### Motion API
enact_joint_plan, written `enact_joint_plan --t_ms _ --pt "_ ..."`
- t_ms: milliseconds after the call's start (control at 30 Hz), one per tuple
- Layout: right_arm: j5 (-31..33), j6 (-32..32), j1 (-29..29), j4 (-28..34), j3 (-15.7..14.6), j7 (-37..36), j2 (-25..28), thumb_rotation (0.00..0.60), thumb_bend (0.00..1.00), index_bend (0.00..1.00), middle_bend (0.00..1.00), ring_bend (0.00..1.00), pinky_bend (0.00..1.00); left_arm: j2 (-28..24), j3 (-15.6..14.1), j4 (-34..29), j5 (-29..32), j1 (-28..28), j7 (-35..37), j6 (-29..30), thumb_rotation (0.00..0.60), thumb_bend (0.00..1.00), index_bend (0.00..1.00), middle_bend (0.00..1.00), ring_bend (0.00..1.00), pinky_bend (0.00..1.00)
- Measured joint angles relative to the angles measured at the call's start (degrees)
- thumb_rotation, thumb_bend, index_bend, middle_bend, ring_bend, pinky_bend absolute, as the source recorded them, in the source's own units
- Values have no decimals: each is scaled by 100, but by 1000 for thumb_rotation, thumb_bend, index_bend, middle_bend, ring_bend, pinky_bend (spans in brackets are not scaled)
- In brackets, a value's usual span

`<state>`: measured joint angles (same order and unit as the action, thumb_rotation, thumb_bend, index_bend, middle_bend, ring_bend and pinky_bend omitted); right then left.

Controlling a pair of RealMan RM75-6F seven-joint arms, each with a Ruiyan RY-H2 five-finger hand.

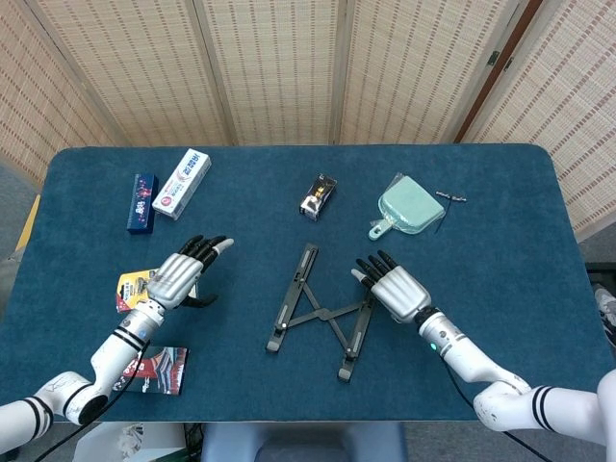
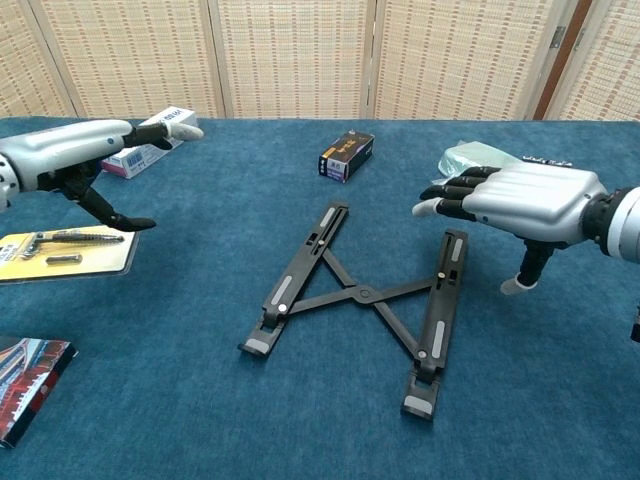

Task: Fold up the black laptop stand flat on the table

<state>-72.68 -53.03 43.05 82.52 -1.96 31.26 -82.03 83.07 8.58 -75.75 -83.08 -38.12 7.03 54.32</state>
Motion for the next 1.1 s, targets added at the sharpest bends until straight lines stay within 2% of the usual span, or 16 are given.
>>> enact_joint_plan --t_ms 267,567,800,1100 --pt "253 -122 -77 -284 190 372 -364 600 34 0 0 0 0 433 89 335 368 -210 -243 -210 600 238 0 45 88 9" --pt "358 -175 -95 -728 330 579 -823 600 58 0 0 0 0 646 124 570 620 -281 -259 -276 600 238 0 41 87 9" --pt "309 -233 -78 -1121 472 515 -1229 600 126 0 0 0 0 703 140 680 785 -270 -94 -333 600 238 0 38 86 9" --pt "93 -235 -4 -1517 583 300 -1600 600 129 0 0 0 0 819 93 778 891 -263 50 -441 600 238 0 9 73 9"
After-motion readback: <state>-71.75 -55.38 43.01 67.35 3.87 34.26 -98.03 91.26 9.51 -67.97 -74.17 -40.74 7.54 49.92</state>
